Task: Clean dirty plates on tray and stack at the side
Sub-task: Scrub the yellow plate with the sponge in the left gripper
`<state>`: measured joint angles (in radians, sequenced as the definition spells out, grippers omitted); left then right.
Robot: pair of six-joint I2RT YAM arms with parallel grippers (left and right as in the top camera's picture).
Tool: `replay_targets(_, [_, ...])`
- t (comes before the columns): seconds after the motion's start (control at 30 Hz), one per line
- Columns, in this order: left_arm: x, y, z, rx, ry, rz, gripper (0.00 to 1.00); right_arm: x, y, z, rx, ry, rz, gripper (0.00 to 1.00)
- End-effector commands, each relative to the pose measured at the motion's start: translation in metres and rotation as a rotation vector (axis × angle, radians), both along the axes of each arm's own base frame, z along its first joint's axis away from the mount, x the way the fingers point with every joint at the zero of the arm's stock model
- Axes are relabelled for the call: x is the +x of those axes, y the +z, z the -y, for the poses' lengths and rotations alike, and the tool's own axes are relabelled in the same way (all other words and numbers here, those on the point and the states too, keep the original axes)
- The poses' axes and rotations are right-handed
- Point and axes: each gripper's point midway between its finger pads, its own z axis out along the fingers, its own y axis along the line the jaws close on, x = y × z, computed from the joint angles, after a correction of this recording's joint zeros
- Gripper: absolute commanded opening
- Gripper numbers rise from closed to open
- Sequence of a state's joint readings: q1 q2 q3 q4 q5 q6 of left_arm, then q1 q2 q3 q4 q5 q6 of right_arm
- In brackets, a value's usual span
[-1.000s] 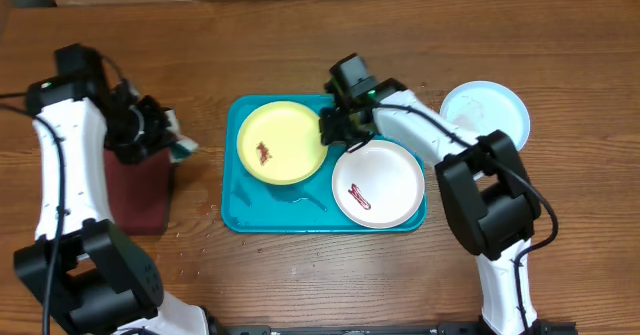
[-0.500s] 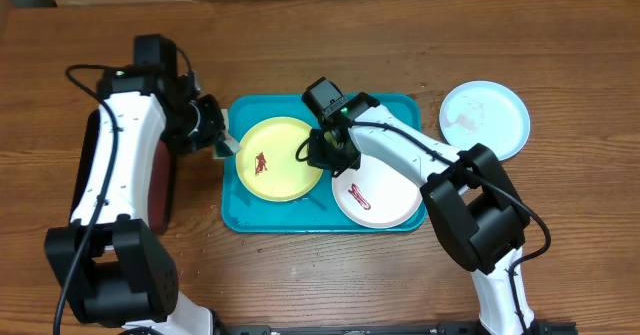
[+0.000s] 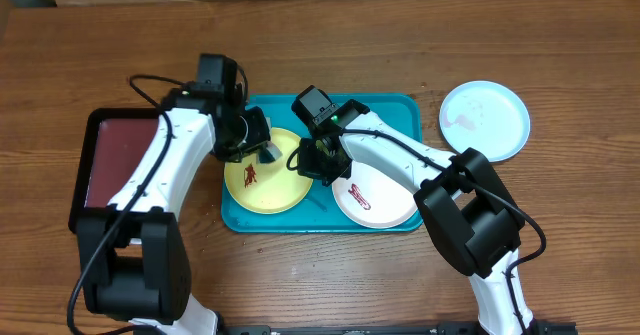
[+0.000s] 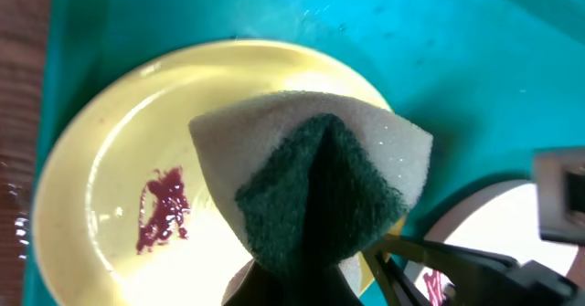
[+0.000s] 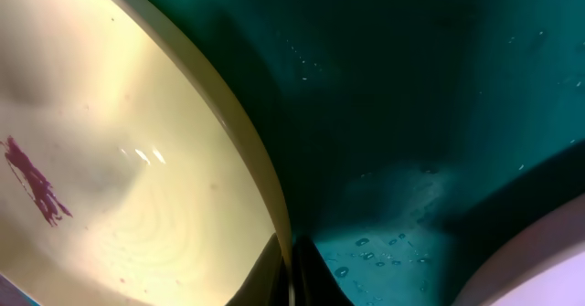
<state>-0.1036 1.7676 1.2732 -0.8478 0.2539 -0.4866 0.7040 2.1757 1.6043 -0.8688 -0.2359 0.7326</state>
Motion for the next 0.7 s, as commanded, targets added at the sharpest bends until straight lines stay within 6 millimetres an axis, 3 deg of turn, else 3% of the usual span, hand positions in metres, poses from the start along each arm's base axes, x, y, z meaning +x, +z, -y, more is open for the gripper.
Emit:
replay_targets(0.0, [-0.008, -0.023, 0.011, -0.063, 0.054, -0.097, 0.04, 0.002, 0.012, -0.005, 0.029, -0.001, 0.016, 0.04])
replay_targets(0.2, [-0.021, -0.058, 0.020, -0.072, 0.037, -0.216, 0.04, 0.004, 0.012, -0.004, 0.024, -0.003, 0.025, 0.04])
replay_targets(0.37, [-0.030, -0.079, 0.009, -0.009, 0.018, -0.275, 0.04, 0.003, 0.012, -0.003, 0.018, -0.003, 0.024, 0.04])
replay_targets(0.67, [-0.060, -0.081, -0.073, 0.408, 0.065, -0.380, 0.04, 0.005, 0.011, -0.001, 0.006, -0.006, 0.033, 0.04])
